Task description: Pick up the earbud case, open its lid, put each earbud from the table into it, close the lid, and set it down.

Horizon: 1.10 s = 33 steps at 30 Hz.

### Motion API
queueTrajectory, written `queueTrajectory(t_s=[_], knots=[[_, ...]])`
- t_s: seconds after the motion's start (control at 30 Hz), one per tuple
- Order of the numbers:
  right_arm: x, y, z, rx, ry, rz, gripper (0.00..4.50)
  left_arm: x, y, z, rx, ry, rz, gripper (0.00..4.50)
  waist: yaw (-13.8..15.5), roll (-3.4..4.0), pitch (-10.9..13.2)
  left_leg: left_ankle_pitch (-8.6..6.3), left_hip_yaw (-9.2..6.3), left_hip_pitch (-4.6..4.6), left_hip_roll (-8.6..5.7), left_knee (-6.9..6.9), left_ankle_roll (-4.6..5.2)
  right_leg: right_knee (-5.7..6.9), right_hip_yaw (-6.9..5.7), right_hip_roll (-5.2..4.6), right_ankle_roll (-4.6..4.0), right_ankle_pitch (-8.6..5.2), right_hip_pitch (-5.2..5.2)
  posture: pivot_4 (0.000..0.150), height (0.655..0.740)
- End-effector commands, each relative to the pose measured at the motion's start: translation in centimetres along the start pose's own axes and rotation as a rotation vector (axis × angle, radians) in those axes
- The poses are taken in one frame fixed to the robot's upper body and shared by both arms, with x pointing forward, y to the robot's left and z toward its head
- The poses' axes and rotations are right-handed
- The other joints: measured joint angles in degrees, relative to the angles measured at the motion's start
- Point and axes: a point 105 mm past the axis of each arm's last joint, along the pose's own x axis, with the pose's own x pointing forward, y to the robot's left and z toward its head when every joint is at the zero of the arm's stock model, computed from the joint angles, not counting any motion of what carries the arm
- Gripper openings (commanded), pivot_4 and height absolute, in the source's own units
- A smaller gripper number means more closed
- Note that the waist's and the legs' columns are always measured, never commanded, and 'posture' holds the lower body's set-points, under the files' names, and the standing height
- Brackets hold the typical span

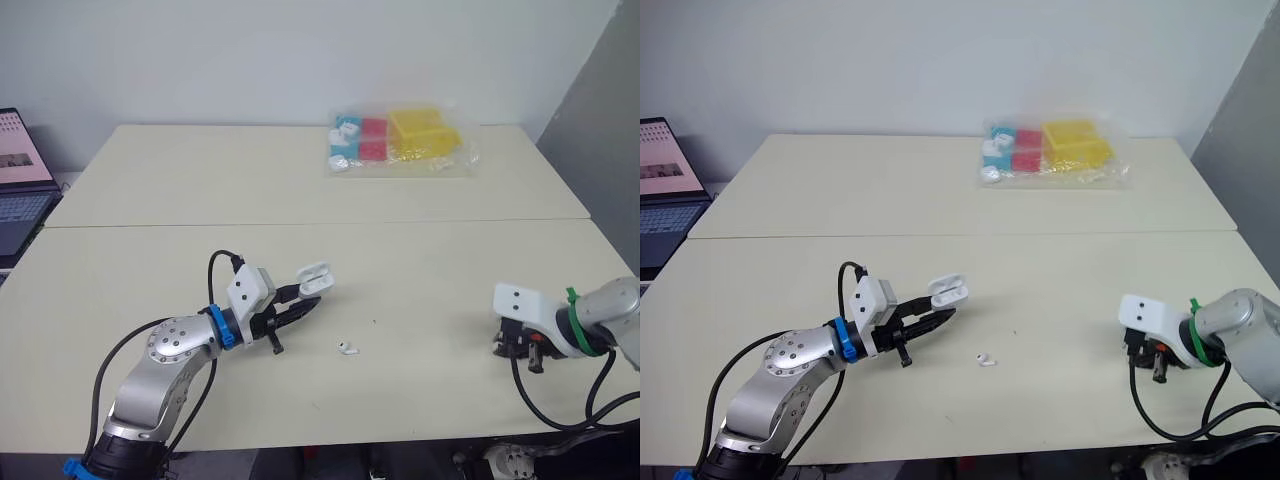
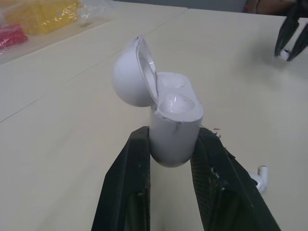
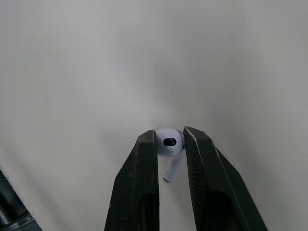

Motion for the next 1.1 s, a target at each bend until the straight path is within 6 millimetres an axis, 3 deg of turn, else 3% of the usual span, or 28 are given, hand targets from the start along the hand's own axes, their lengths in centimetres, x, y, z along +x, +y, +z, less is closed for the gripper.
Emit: queueTrajectory(t_s=[0.03, 0.13, 0.27, 0.43, 0.77, 1.1], knots=[[-2.0, 0.2, 6.2, -0.126, -0.295, -0.032, 0.40, 0.6, -0.7, 1.7, 0.046, -0.059, -0.084, 0.79, 0.0, -0.02, 0.0, 0.00, -0.02, 0.00, 0.00, 0.01, 0.00, 0.01, -0.02, 0.04, 0.01, 0.01, 0.00, 0.150, 0.7400], [-2.5, 0.5, 9.2, -0.143, -0.466, -0.051, 0.40, 1.0, -0.9, 2.2, 0.039, -0.080, -0.112, 0.79, 0.2, -0.03, 0.0, 0.00, -0.02, -0.06, -0.01, -0.02, 0.00, -0.01, -0.15, 0.08, 0.01, 0.01, 0.03, 0.150, 0.7400], [-3.8, 1.6, 14.8, -0.181, -0.882, -0.063, 0.40, 2.0, -0.6, 3.5, 0.010, -0.127, -0.124, 0.79, 0.2, -0.03, 0.0, 0.00, -0.03, -0.32, -0.03, 0.02, 0.00, -0.06, -0.18, 0.08, 0.05, 0.03, -0.06, 0.150, 0.7400], [-3.1, 2.3, 18.2, -0.122, -1.096, -0.120, 0.40, 2.5, -0.7, 4.7, -0.024, -0.162, -0.143, 0.79, 0.2, -0.03, 0.0, 0.00, -0.12, -0.48, -0.03, 0.06, 0.00, -0.06, -0.20, 0.07, 0.08, 0.05, -0.12, 0.150, 0.7400], [-1.7, 1.8, 19.0, -0.073, -1.192, -0.201, 0.40, 2.5, 0.5, 6.8, -0.126, -0.219, -0.130, 0.79, 0.2, -0.03, 0.0, 0.01, -0.14, -0.45, -0.02, 0.10, 0.01, 0.02, -0.24, 0.08, 0.08, 0.05, -0.11, 0.150, 0.7400], [-0.5, 0.6, 18.4, -0.093, -1.182, -0.268, 0.40, 2.6, 0.3, 7.2, -0.121, -0.217, -0.143, 0.79, 0.2, -0.02, 0.0, 0.01, -0.13, -0.43, -0.02, 0.10, 0.01, 0.02, -0.21, 0.09, 0.08, 0.05, -0.11, 0.150, 0.7400]])
